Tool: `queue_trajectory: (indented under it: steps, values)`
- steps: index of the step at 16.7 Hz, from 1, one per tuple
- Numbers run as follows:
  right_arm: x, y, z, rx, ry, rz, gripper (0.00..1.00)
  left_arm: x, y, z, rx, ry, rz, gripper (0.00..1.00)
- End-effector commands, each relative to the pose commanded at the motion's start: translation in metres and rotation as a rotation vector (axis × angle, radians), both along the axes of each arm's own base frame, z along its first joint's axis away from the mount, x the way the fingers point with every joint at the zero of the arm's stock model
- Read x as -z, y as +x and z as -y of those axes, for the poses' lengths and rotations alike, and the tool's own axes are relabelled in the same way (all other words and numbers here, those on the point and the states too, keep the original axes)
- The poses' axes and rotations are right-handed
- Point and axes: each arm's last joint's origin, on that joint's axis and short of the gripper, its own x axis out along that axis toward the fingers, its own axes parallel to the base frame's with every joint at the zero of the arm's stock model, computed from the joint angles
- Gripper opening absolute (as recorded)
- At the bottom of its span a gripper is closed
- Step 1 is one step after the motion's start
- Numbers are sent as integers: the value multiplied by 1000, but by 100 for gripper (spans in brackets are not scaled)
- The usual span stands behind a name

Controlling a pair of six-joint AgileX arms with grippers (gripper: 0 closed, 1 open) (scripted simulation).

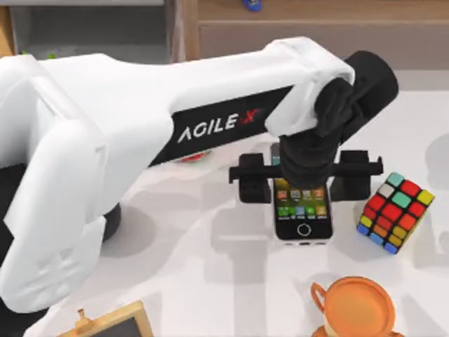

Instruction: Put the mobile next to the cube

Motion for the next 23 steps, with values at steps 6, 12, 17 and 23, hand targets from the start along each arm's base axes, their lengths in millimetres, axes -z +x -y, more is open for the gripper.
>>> queue_trajectory:
  steps: [6,12,17,23]
  values:
    - [0,0,0,0,0,0,100,14,3,3,1,-9,12,0]
    - [0,0,0,0,0,0,100,49,1,3,3,48,-33,0]
    - [0,0,0,0,0,0,100,53,1,2,3,56,-41,0]
    - [0,0,0,0,0,0,100,53,1,2,3,56,-41,45]
